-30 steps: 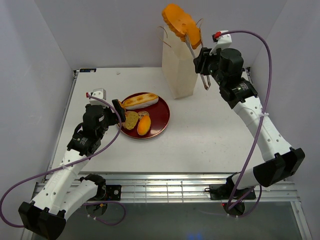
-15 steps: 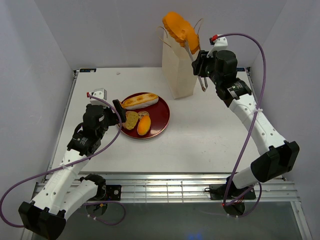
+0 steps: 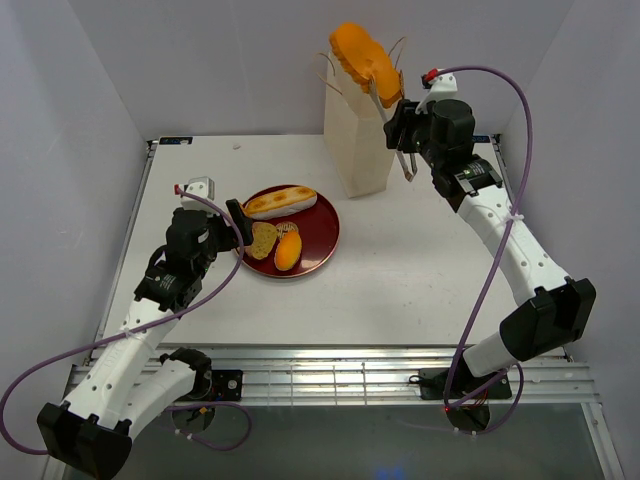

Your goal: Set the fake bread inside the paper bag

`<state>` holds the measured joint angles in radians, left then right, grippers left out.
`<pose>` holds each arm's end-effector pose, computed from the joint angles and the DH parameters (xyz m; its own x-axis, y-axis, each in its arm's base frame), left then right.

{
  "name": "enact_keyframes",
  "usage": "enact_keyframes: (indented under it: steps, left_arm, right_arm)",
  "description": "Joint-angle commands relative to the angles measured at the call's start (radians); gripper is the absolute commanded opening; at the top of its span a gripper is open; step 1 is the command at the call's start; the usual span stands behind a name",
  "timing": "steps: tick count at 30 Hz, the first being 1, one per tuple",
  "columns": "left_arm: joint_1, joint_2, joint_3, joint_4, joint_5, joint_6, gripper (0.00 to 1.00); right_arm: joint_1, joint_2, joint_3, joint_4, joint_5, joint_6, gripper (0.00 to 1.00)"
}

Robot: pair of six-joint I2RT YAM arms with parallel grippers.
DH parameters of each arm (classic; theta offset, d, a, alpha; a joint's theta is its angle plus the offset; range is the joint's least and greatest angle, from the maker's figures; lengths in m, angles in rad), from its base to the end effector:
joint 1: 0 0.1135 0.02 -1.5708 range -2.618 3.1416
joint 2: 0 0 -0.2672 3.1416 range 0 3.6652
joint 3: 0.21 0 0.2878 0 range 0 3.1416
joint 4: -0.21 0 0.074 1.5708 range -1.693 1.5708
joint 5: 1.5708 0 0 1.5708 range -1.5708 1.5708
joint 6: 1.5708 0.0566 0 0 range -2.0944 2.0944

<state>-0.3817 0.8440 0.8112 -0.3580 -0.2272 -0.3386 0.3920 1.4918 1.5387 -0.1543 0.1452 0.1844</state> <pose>0.2323 -0.0795 0.3147 -0.3898 -0.1923 -0.9006 0.0426 0.9732 -0.2262 0.3788 0.1477 0.4391 -0.1423 0.1375 -0.9802 -0.2227 0.9605 0.1671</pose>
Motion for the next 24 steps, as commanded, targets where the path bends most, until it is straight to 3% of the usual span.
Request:
enact_keyframes:
  steps: [1,10,24]
  left_arm:
    - [0.0,0.003,0.0,0.013,0.008,0.0,0.97]
    - [0.0,0.006,-0.001,0.014,0.005,0.001,0.97]
    - [0.0,0.012,0.0,0.013,0.003,0.001,0.97]
  right_arm:
    - [-0.008,-0.015,-0.005,0.113,-0.013,0.01,0.57]
    - [-0.018,-0.016,-0.008,0.117,-0.05,0.01,0.64]
    - [-0.025,-0.041,-0.003,0.113,-0.078,0.007,0.65]
